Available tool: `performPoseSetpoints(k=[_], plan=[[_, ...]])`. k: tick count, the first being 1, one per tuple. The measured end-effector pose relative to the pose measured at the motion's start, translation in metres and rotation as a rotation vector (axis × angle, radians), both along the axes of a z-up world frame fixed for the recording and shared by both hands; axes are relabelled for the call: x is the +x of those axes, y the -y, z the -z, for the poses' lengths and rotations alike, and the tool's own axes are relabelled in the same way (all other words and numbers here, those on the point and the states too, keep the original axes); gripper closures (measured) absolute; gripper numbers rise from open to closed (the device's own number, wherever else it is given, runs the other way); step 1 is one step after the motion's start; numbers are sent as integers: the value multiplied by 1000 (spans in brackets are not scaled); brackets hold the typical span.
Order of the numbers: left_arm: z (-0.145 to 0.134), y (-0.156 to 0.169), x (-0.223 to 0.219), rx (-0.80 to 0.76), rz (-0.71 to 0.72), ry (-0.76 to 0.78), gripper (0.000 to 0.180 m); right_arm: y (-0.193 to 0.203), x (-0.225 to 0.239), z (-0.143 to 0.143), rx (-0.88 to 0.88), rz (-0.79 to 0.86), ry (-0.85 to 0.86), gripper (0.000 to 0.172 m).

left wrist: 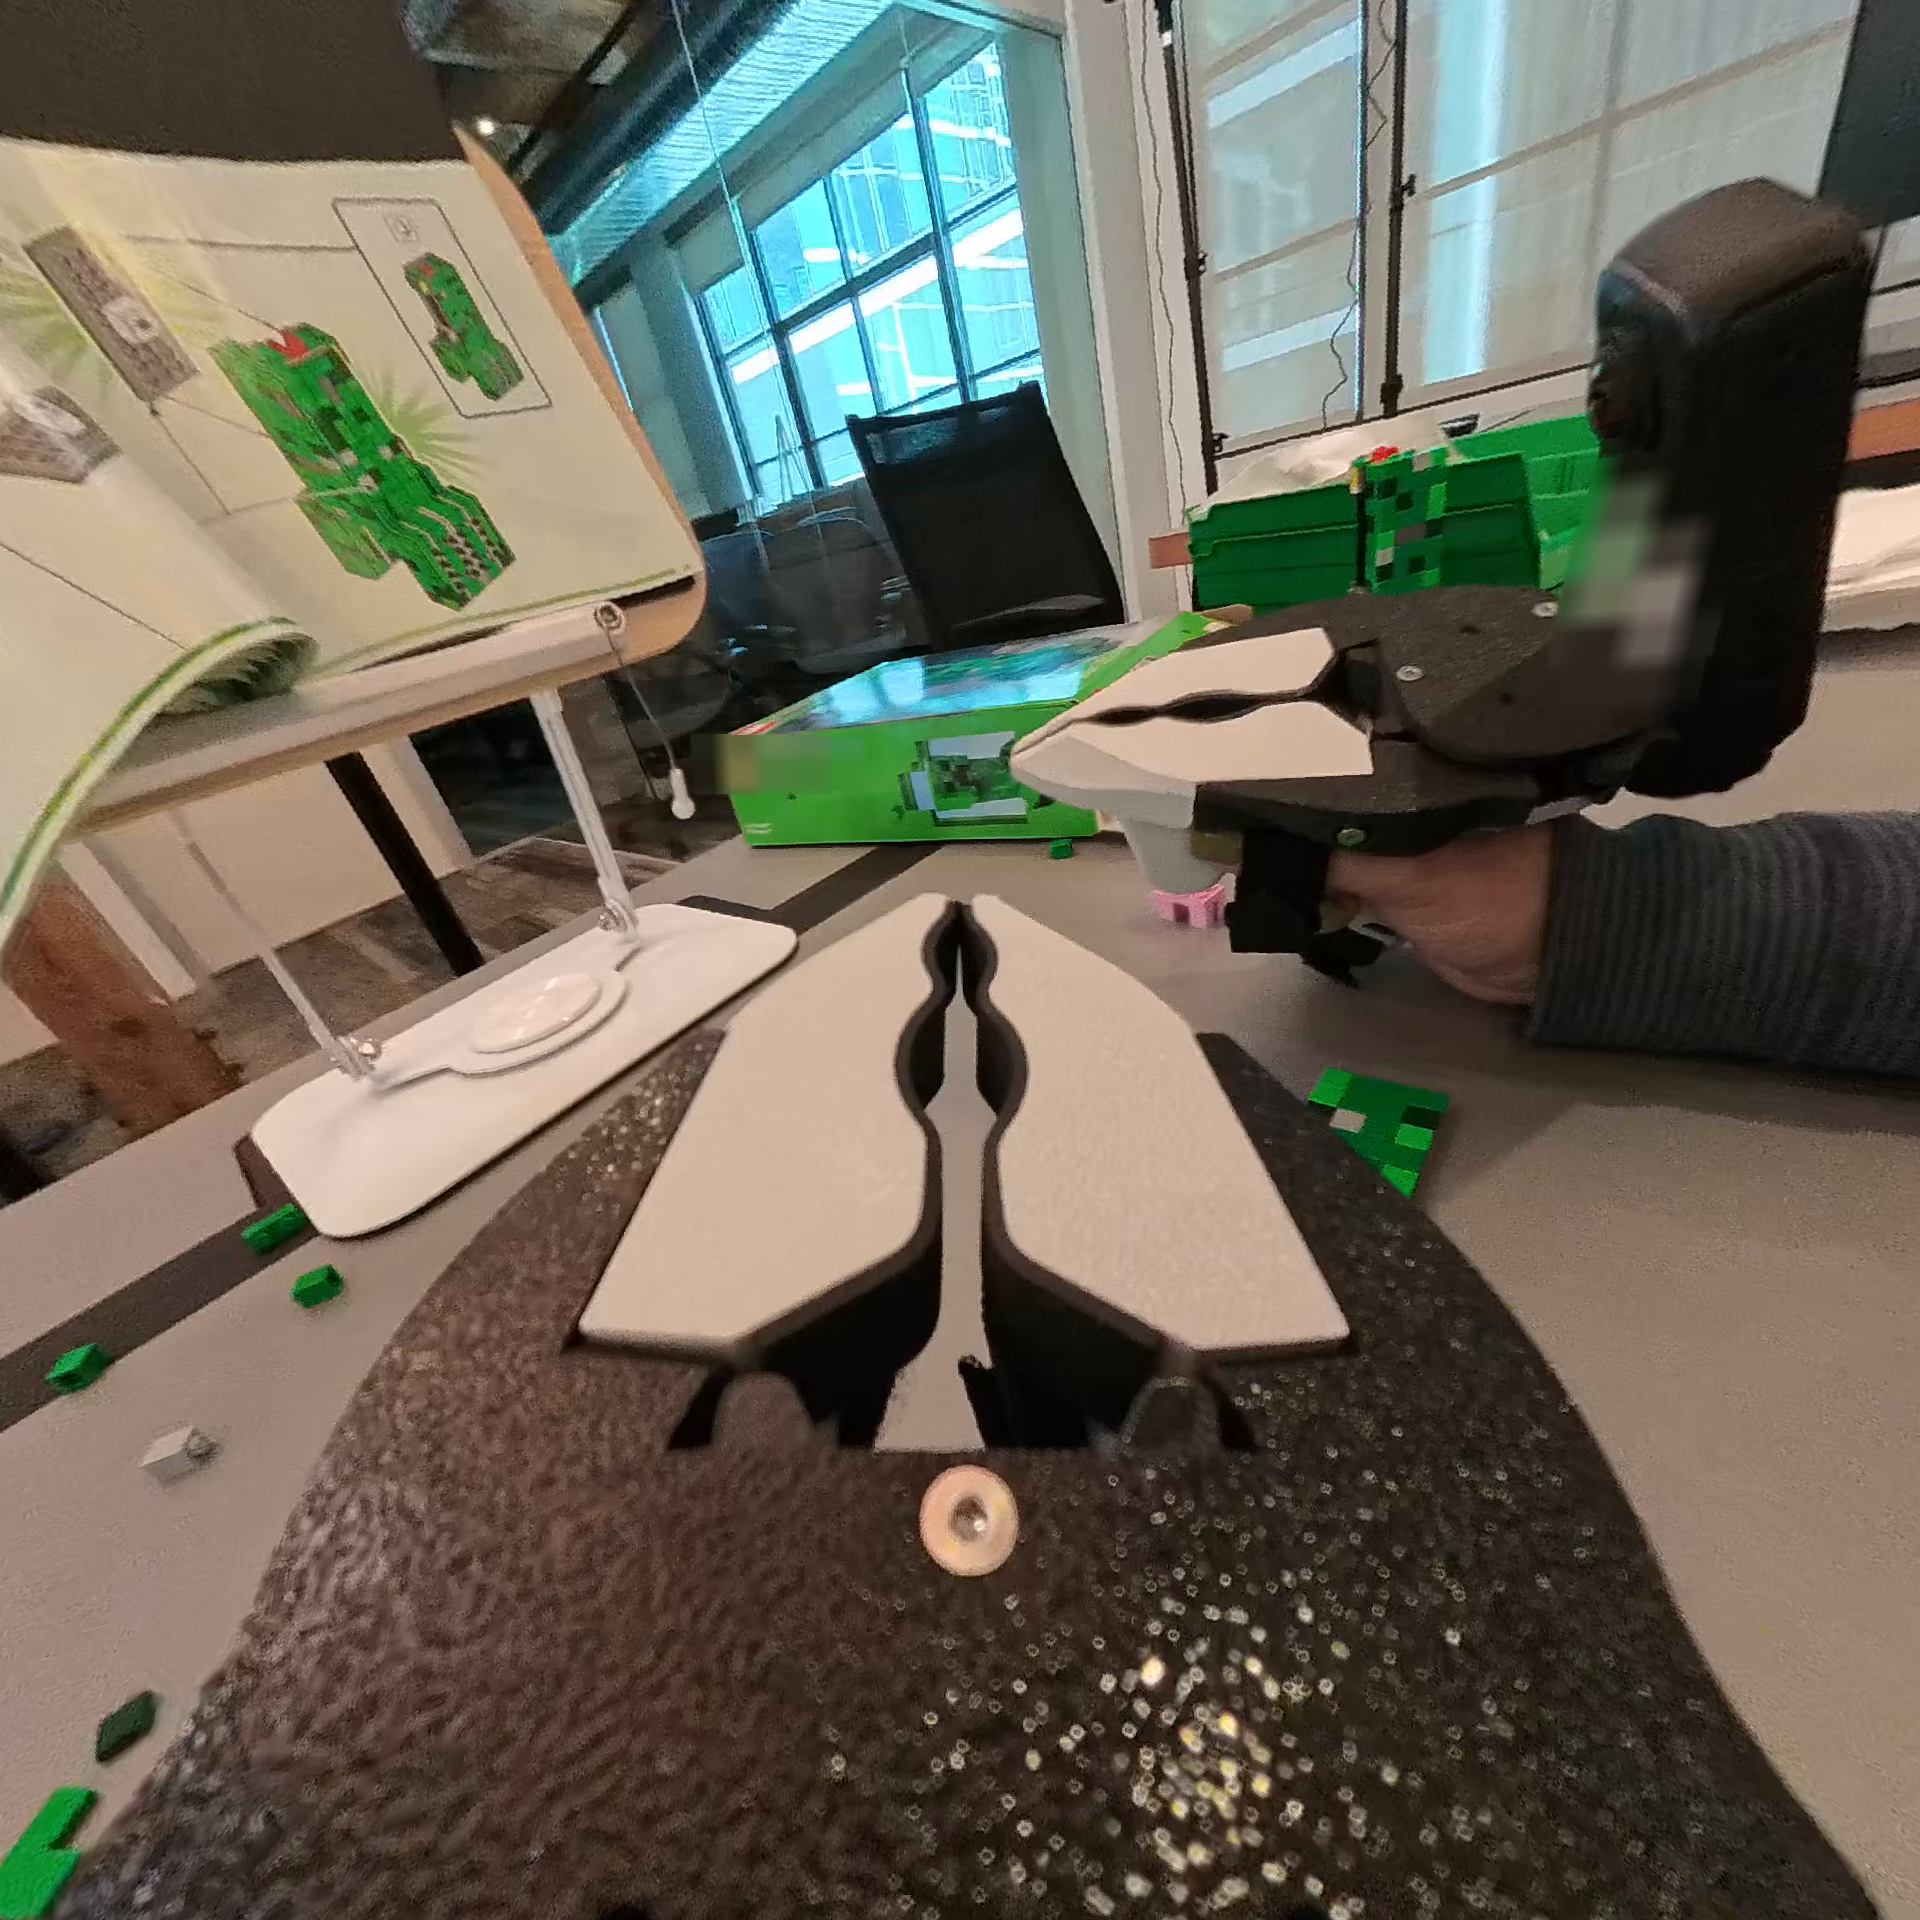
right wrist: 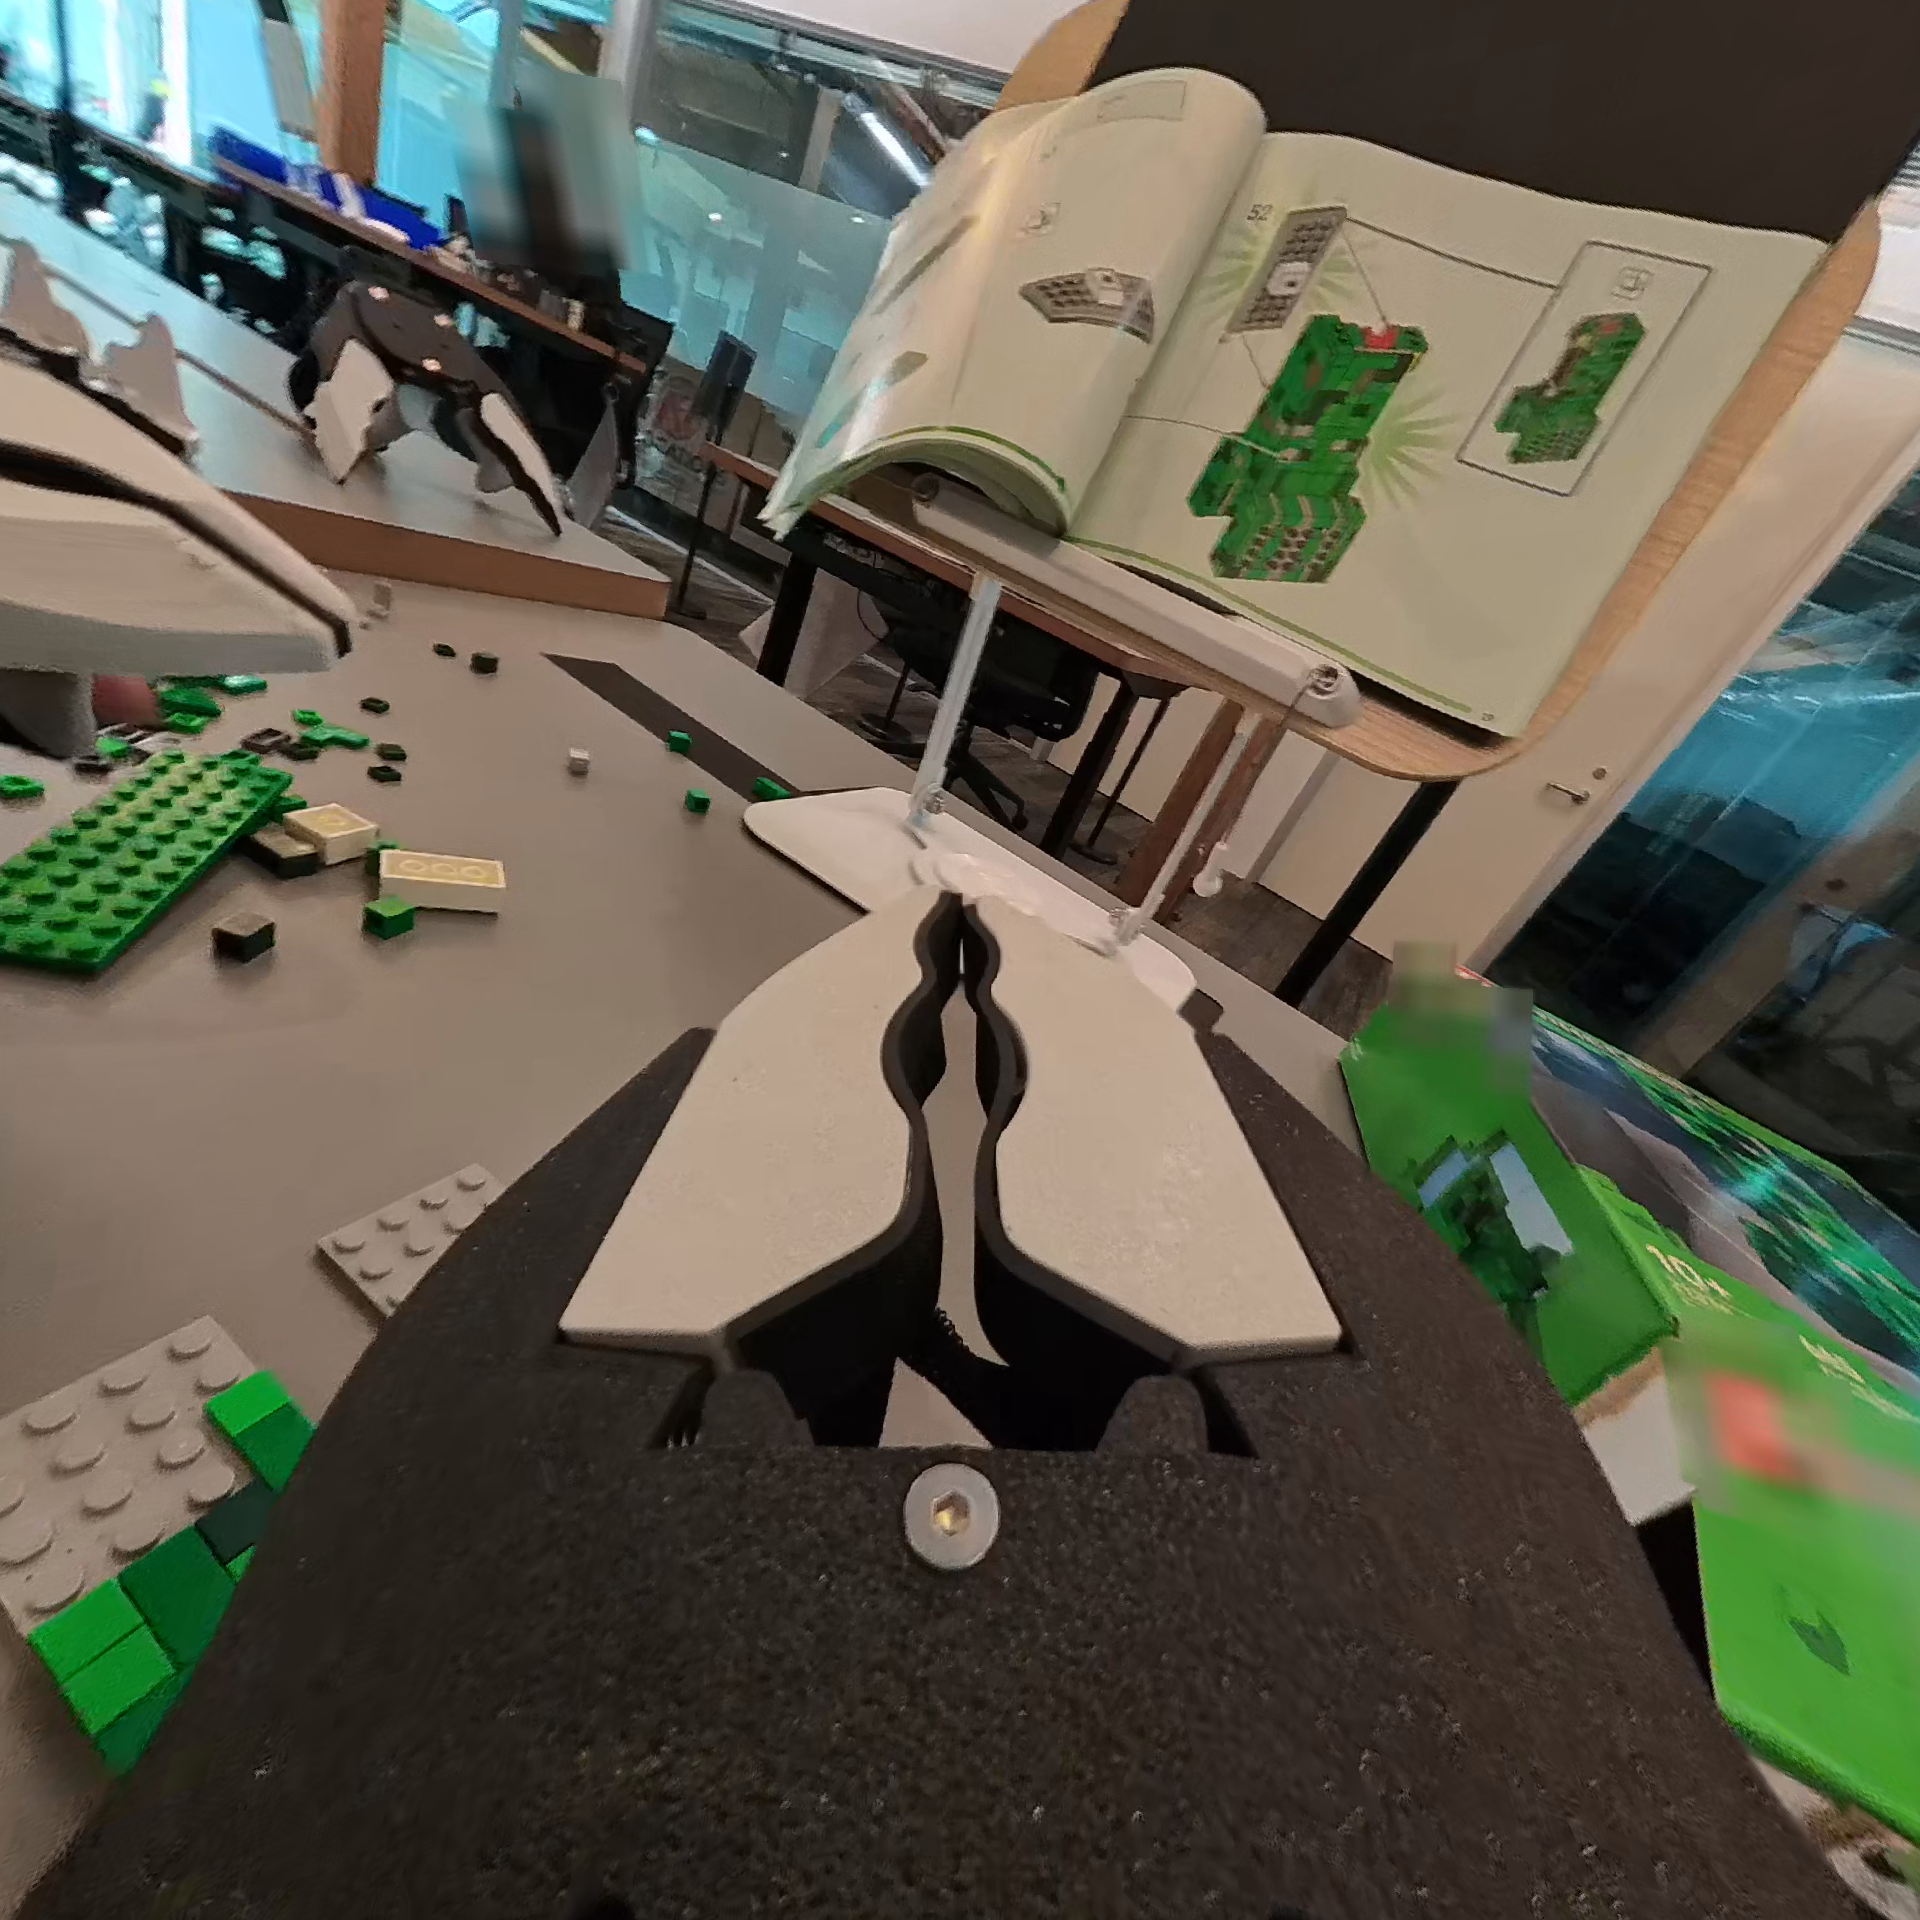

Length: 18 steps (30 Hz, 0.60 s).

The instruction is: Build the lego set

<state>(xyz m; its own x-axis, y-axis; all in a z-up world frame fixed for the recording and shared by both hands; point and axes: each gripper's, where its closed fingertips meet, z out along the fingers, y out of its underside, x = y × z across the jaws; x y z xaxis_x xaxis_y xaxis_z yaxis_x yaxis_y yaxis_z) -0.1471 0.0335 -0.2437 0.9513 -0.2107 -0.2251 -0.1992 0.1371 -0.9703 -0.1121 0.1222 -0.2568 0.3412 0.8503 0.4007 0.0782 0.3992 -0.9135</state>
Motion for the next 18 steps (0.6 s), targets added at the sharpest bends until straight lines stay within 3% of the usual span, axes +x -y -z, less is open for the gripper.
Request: performPoseSetpoints(k=[2,6,9,12,18], plan=[[0,0,9,16,8,-55,180,7,-6,7,-7,-68,64,172],[-3,7,33,87,30,-230,180,25,-28,9,-194,-234,165,172],[-8,11,47,149,18,-322,180,38,-63,15,-273,-364,372,172],[-2,13,68,142,91,-386,180,56,-102,15,-233,-481,574,154],[6,17,84,145,138,-500,180,104,-168,30,-110,-692,966,150]])
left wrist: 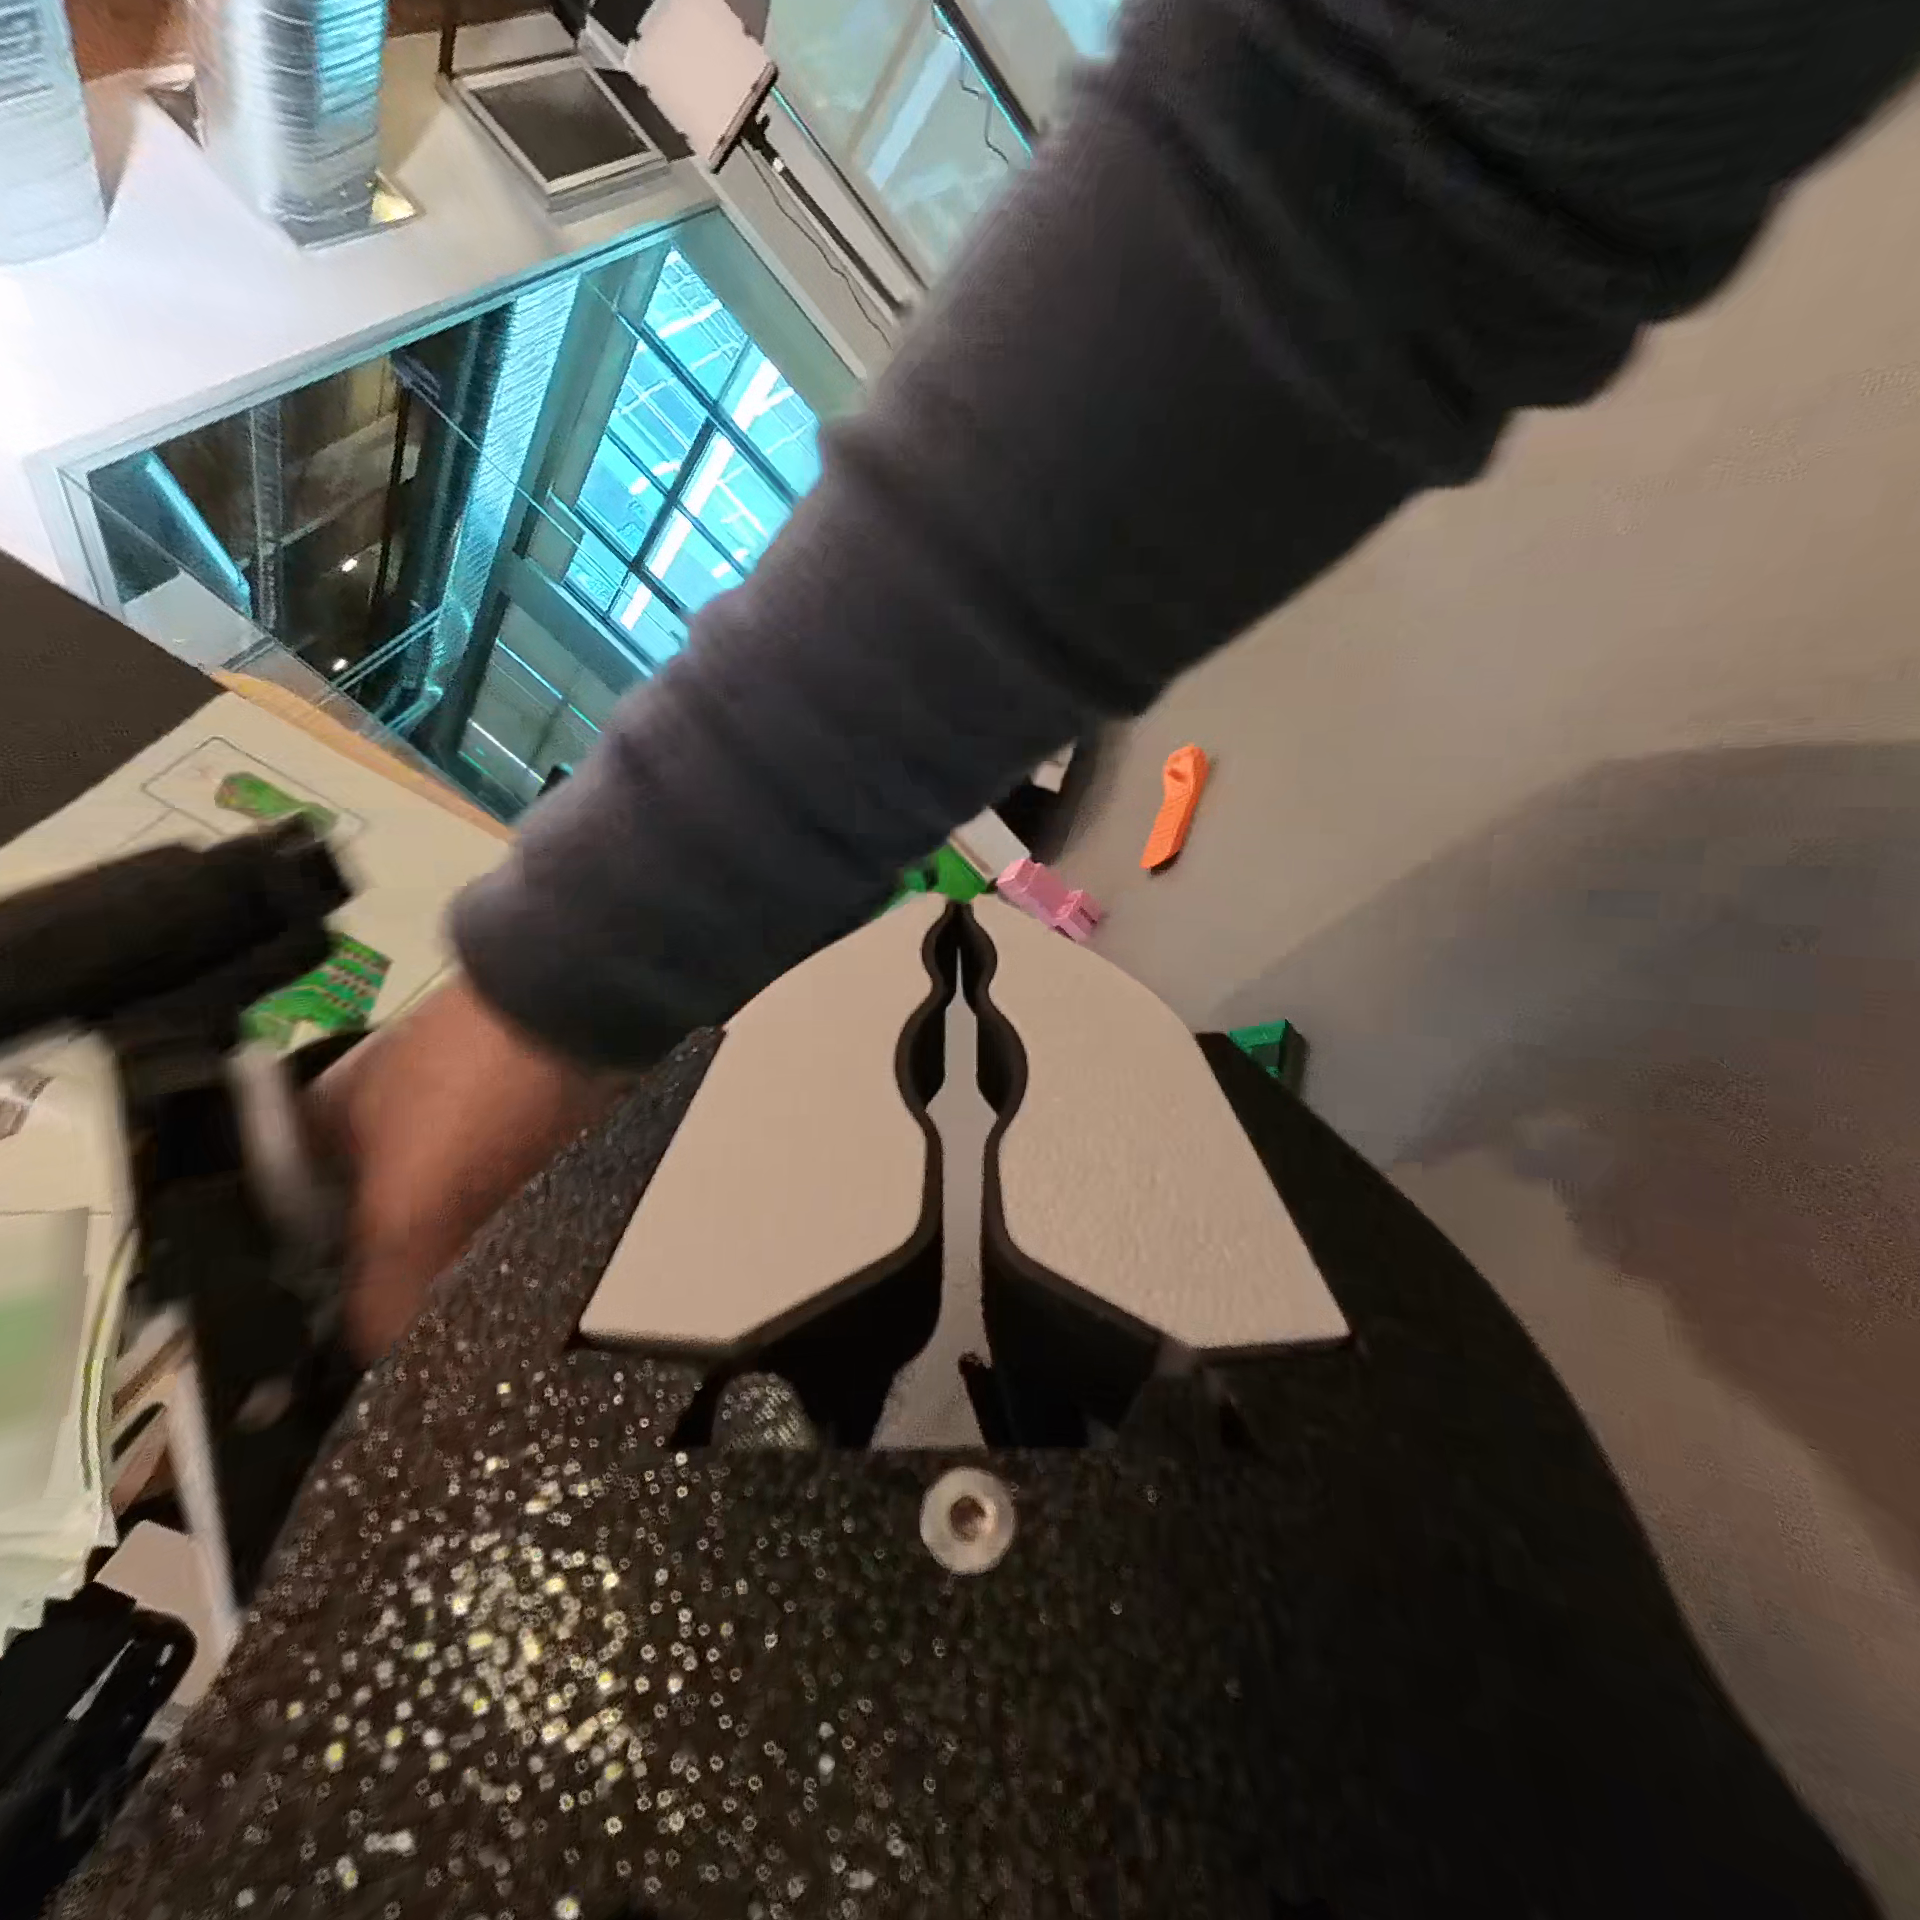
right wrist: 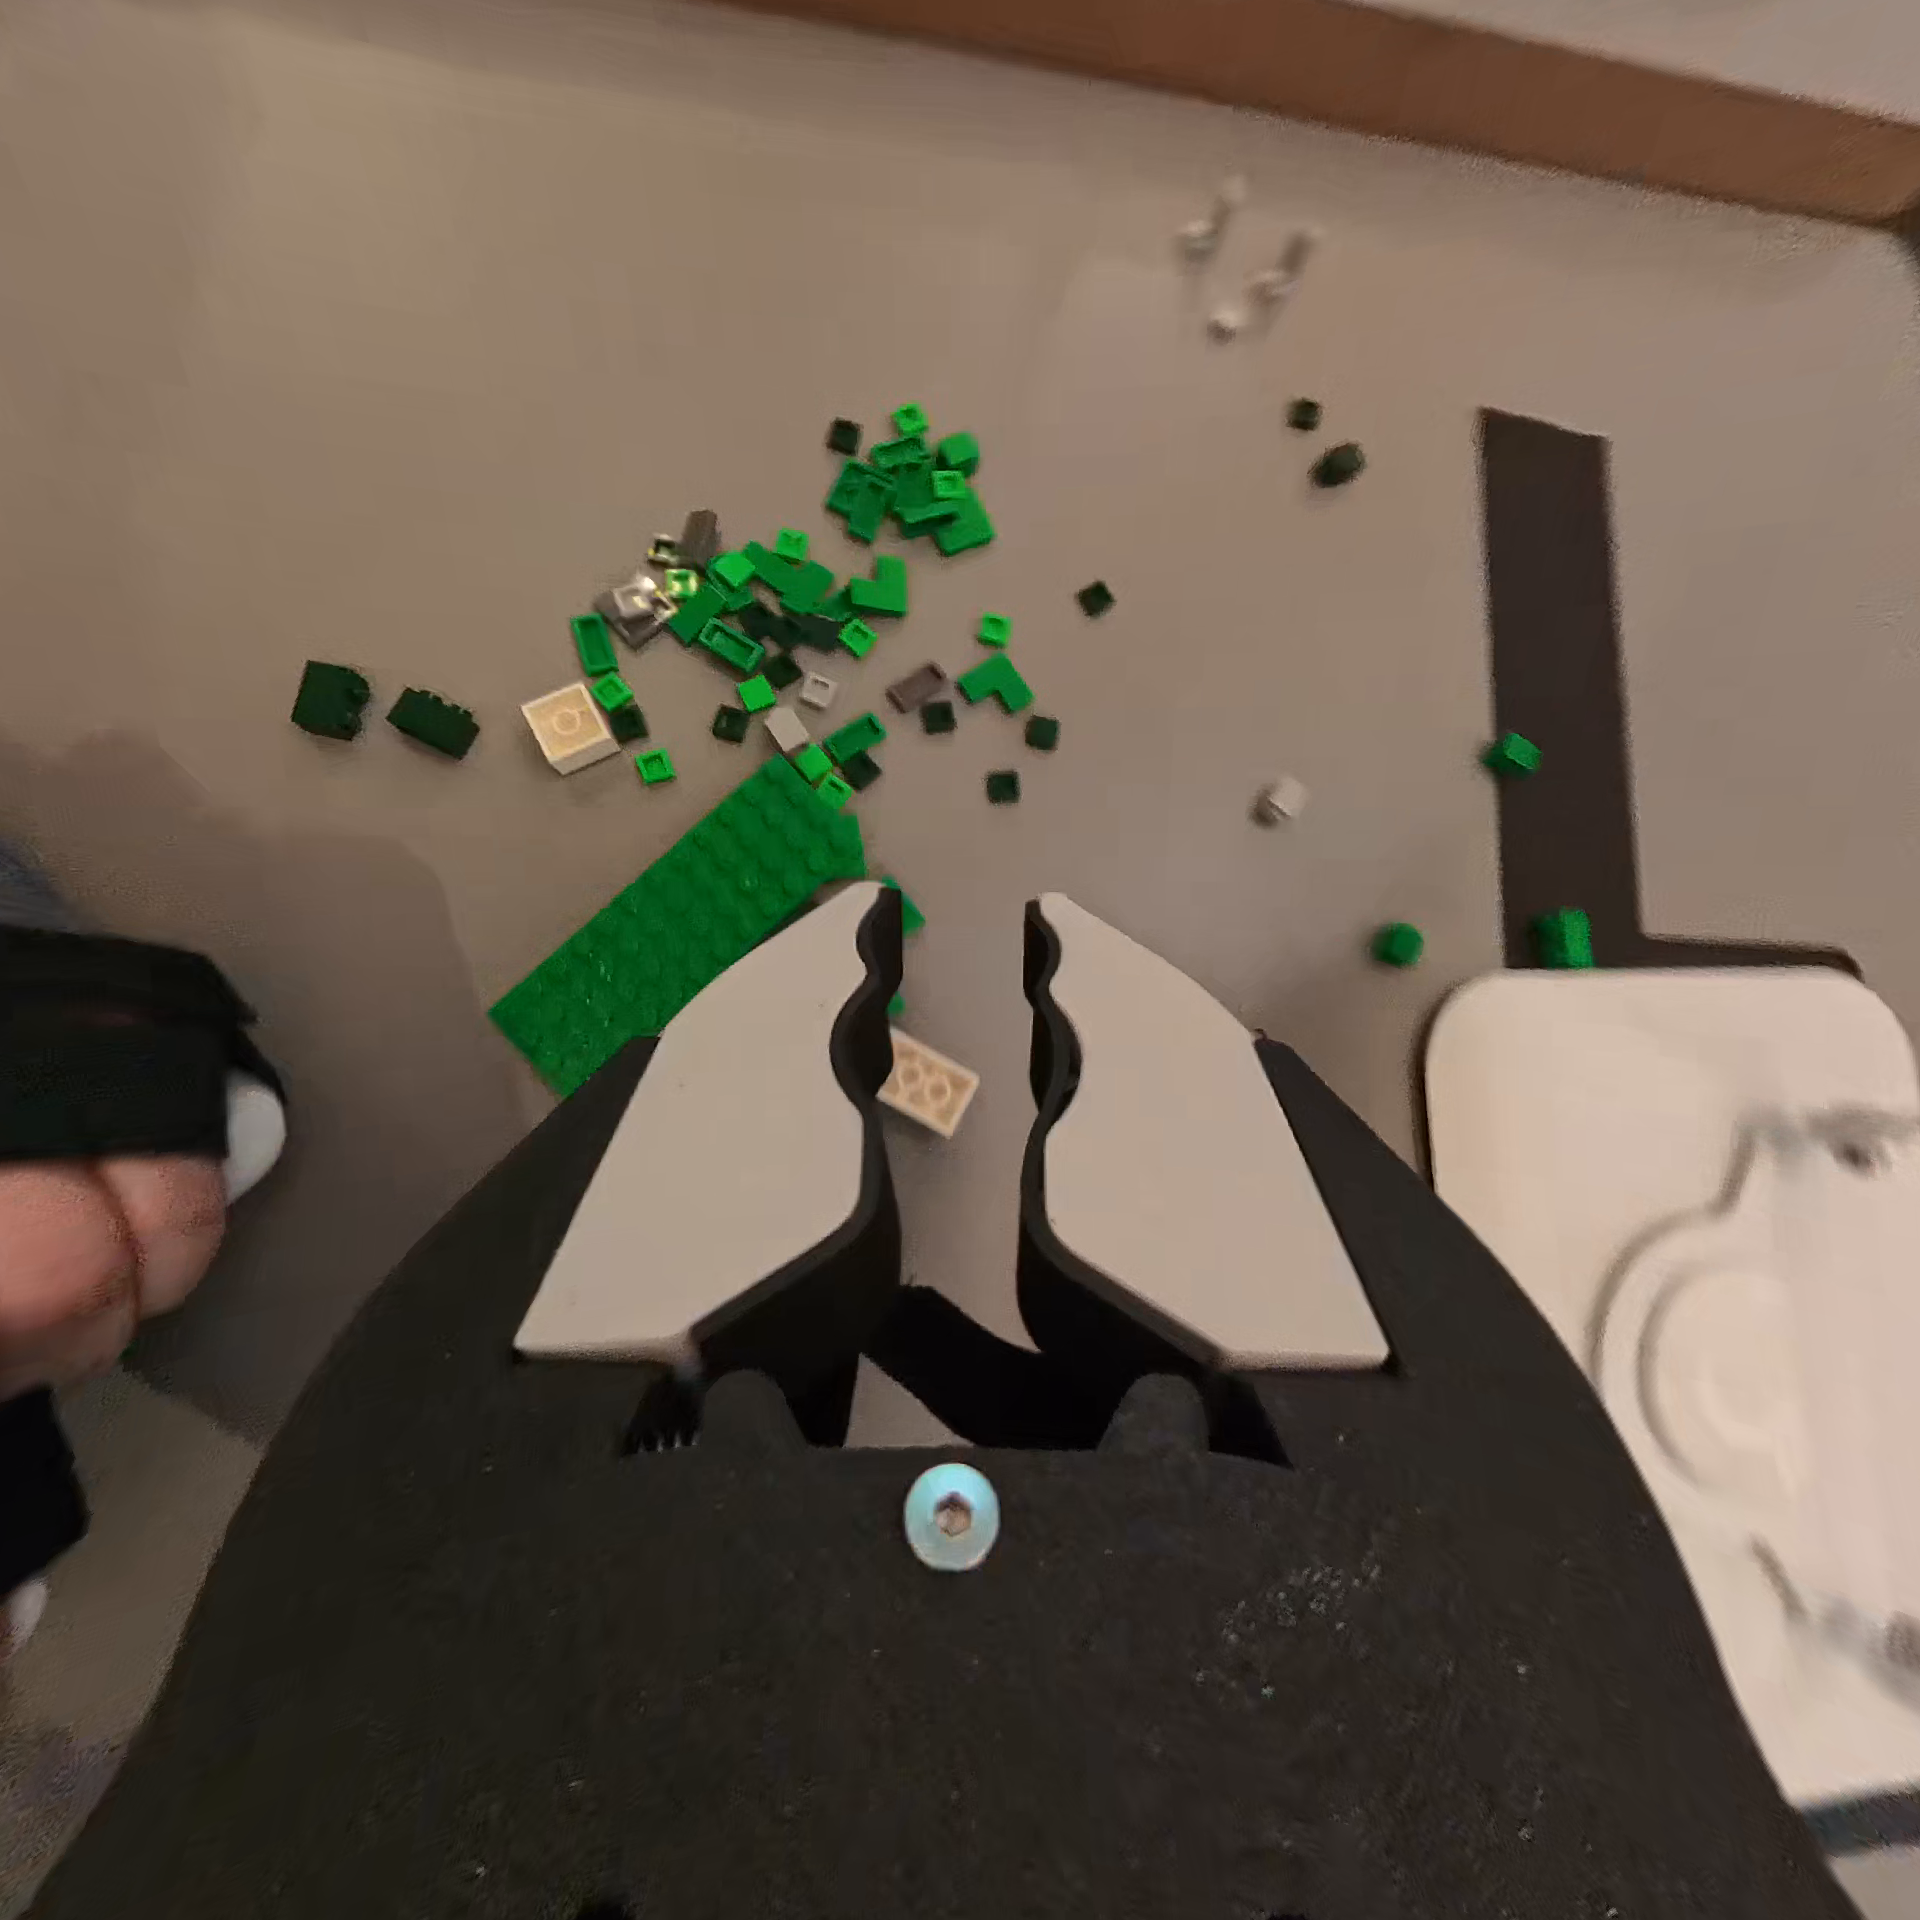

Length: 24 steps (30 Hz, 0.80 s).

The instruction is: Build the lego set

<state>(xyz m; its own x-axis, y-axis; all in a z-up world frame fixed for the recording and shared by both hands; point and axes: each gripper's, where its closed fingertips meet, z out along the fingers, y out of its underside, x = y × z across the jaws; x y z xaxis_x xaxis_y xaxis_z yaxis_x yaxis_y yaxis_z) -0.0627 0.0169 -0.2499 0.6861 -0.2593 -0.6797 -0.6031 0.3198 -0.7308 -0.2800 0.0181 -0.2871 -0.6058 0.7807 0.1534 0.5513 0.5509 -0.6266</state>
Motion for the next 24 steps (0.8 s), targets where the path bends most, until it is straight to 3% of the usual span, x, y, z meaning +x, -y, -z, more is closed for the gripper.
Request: performPoseSetpoints(k=[5,9,12,20,22,24], plan=[[11,-2,5,-49,20,-40,180,18,-38,24,229,-188,170,156],[15,-4,6,-70,21,-57,180,45,-64,23,233,-269,194,158],[17,-4,5,-80,22,-54,180,43,-77,34,297,-219,282,159],[19,-6,5,-94,22,-56,180,60,-62,49,244,-269,480,161],[20,-7,5,-99,23,-56,180,52,-55,51,329,-283,512,163],[20,-7,4,-99,23,-54,180,41,-50,57,316,-93,616,167]])
